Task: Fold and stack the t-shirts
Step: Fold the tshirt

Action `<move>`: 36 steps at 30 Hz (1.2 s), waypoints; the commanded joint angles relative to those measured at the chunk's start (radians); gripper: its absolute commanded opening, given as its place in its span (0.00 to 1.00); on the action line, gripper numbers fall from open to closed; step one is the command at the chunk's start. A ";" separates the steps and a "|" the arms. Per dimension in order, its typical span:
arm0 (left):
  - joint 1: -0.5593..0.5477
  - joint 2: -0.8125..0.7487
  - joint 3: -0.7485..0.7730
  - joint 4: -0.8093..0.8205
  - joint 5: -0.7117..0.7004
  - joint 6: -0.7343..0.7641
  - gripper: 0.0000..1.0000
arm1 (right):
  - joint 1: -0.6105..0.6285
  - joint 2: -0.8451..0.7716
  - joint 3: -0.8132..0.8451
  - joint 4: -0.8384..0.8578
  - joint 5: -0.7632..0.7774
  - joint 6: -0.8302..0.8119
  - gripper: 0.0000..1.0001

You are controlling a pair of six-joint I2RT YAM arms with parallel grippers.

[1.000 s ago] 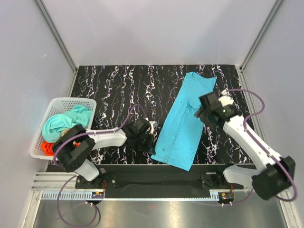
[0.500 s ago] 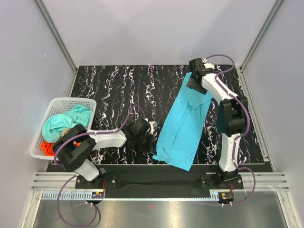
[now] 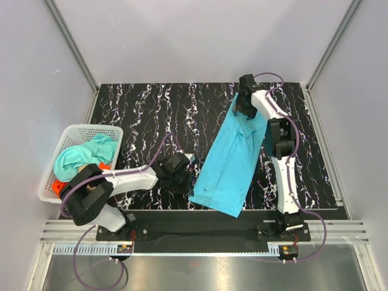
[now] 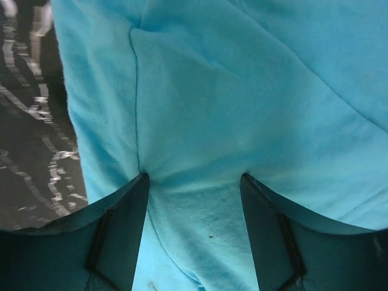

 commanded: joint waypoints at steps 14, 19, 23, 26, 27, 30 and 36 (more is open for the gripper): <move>-0.002 -0.169 -0.125 -0.077 -0.078 -0.153 0.00 | 0.029 0.165 0.282 0.191 -0.480 -0.119 0.70; -0.002 -0.202 -0.174 -0.051 -0.038 -0.196 0.00 | 0.063 0.201 0.311 0.258 -0.543 -0.123 0.69; -0.002 -0.228 -0.206 -0.040 -0.018 -0.226 0.00 | 0.104 0.225 0.343 0.286 -0.548 -0.159 0.70; -0.005 -0.240 -0.233 -0.016 0.004 -0.254 0.00 | 0.120 0.259 0.392 0.278 -0.537 -0.171 0.70; -0.005 -0.243 -0.243 -0.011 0.007 -0.260 0.00 | 0.121 0.267 0.397 0.283 -0.542 -0.165 0.70; -0.006 -0.246 -0.249 -0.003 -0.001 -0.268 0.07 | 0.120 0.265 0.409 0.304 -0.536 -0.171 0.70; -0.006 -0.262 -0.208 -0.061 -0.033 -0.245 0.35 | 0.121 0.105 0.376 0.257 -0.396 -0.194 0.99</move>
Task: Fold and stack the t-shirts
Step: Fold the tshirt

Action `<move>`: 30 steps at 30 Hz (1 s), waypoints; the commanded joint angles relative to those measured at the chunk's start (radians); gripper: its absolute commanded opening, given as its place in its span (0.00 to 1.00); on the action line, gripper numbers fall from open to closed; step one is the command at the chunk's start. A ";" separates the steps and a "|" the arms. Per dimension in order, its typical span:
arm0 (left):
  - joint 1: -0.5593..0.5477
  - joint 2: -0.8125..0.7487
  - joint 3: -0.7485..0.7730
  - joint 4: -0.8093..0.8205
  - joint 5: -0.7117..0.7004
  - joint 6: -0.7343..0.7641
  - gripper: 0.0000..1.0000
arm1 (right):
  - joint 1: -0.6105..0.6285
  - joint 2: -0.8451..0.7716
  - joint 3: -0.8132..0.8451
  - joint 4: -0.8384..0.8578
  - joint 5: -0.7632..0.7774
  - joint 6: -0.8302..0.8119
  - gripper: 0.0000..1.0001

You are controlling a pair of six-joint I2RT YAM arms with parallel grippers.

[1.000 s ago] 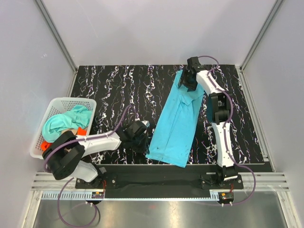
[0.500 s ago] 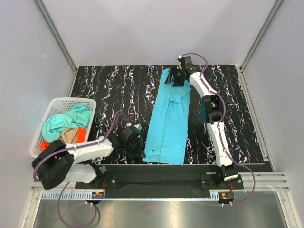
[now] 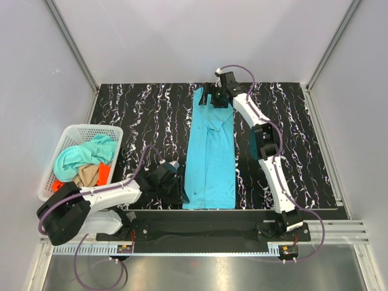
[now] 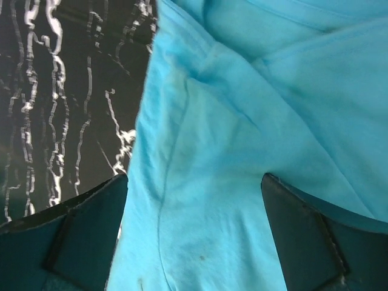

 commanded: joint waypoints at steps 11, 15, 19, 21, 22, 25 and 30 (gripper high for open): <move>0.000 -0.158 0.061 -0.180 -0.090 0.138 0.57 | -0.034 -1.000 -0.956 0.353 0.047 0.367 1.00; 0.004 -0.163 0.020 -0.099 -0.002 0.144 0.57 | -0.061 -1.142 -1.210 0.455 -0.127 0.416 0.97; 0.004 -0.178 -0.011 -0.068 0.048 0.135 0.55 | -0.020 -1.205 -1.192 0.070 0.003 0.340 0.82; 0.006 -0.186 -0.023 -0.073 0.045 0.137 0.56 | -0.003 -1.289 -1.255 -0.073 0.083 0.360 0.77; 0.006 -0.190 -0.026 -0.078 0.036 0.137 0.56 | 0.009 -1.320 -1.333 -0.123 0.104 0.375 0.76; 0.008 -0.175 -0.026 -0.088 0.032 0.138 0.56 | 0.032 -1.444 -1.549 -0.163 0.082 0.452 0.60; 0.008 -0.148 -0.035 -0.059 0.055 0.140 0.55 | 0.067 -1.659 -1.826 -0.165 0.066 0.561 0.44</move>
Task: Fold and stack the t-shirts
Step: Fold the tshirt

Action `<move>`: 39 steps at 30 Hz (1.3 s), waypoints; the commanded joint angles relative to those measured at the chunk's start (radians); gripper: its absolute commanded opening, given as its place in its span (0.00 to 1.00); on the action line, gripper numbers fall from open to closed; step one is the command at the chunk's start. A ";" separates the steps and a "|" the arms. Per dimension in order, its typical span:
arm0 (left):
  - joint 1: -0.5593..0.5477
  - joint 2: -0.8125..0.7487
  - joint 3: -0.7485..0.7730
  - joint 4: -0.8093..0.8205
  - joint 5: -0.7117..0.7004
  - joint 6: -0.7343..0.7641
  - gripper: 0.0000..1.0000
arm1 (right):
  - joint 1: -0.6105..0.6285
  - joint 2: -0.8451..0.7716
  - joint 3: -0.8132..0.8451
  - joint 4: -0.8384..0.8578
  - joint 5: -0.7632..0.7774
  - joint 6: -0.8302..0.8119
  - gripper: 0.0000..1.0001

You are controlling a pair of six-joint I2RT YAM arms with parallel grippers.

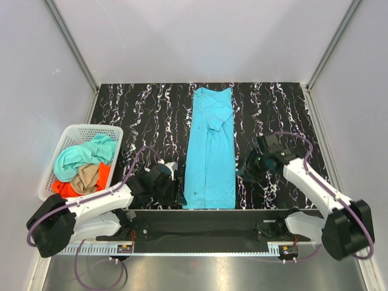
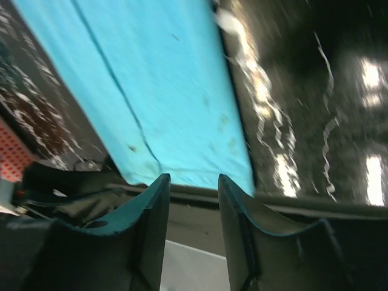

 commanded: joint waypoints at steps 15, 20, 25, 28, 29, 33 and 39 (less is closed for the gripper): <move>0.002 0.095 -0.062 0.147 0.078 -0.035 0.49 | 0.307 -0.107 -0.309 0.056 0.087 0.301 0.46; 0.002 0.101 -0.059 0.145 0.075 -0.037 0.48 | 0.357 -0.047 -0.324 0.154 0.116 0.342 0.47; 0.002 0.095 -0.056 0.131 0.068 -0.040 0.46 | 0.376 -0.022 -0.318 0.163 0.149 0.362 0.47; 0.002 0.083 -0.054 0.114 0.052 -0.038 0.46 | 0.376 -0.016 -0.316 0.153 0.163 0.359 0.47; 0.002 0.075 -0.054 0.098 0.043 -0.037 0.48 | 0.378 -0.009 -0.318 0.145 0.166 0.359 0.46; 0.002 0.055 -0.052 0.056 0.005 -0.032 0.51 | 0.381 -0.013 -0.321 0.131 0.175 0.358 0.45; 0.002 0.049 -0.066 0.070 0.011 -0.040 0.52 | 0.383 -0.042 -0.335 0.113 0.198 0.361 0.45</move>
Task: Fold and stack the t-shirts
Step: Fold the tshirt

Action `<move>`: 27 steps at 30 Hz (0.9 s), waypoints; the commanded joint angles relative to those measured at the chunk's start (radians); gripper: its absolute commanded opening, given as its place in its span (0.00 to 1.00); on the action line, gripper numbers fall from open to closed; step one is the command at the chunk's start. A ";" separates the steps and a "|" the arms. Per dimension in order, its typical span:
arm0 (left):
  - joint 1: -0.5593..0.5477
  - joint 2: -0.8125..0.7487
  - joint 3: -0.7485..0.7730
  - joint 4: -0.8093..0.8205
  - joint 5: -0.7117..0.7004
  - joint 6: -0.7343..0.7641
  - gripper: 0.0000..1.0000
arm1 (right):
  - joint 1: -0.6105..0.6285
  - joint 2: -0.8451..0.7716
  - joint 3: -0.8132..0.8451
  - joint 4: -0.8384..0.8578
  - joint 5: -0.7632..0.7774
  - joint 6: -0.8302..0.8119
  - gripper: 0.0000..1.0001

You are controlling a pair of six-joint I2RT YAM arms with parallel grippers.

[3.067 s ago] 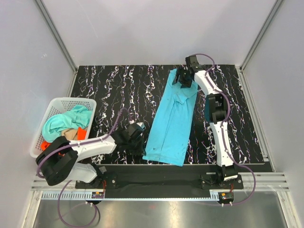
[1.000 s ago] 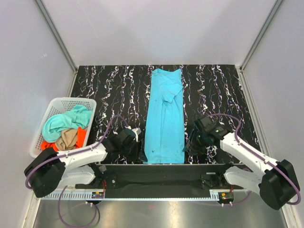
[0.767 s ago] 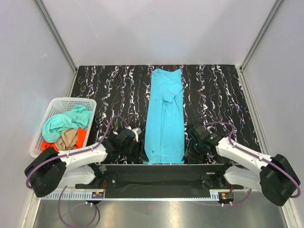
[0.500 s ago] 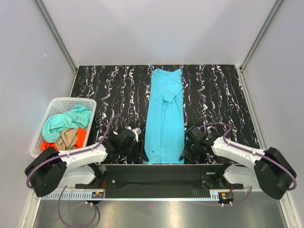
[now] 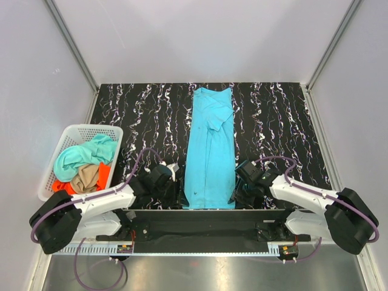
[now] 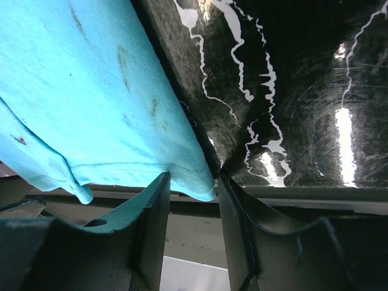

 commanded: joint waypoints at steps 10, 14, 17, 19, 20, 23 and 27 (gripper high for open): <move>0.001 -0.001 -0.053 -0.024 -0.059 -0.028 0.43 | 0.014 -0.030 -0.039 -0.001 0.074 0.024 0.38; 0.001 0.013 -0.056 -0.001 -0.049 -0.039 0.40 | 0.015 -0.028 -0.037 -0.001 0.075 0.024 0.36; 0.001 0.013 -0.056 0.001 -0.049 -0.047 0.40 | 0.017 -0.027 -0.037 -0.002 0.075 0.024 0.36; 0.001 0.007 -0.061 -0.005 -0.055 -0.050 0.45 | 0.020 -0.033 -0.037 -0.010 0.081 0.027 0.38; 0.001 -0.001 -0.064 -0.007 -0.056 -0.053 0.45 | 0.021 -0.036 -0.037 -0.019 0.084 0.029 0.39; 0.001 -0.012 -0.065 -0.027 -0.072 -0.051 0.46 | 0.023 -0.056 -0.032 -0.048 0.104 0.029 0.40; 0.001 -0.015 -0.068 -0.034 -0.084 -0.050 0.41 | 0.021 -0.076 -0.029 -0.070 0.113 0.029 0.40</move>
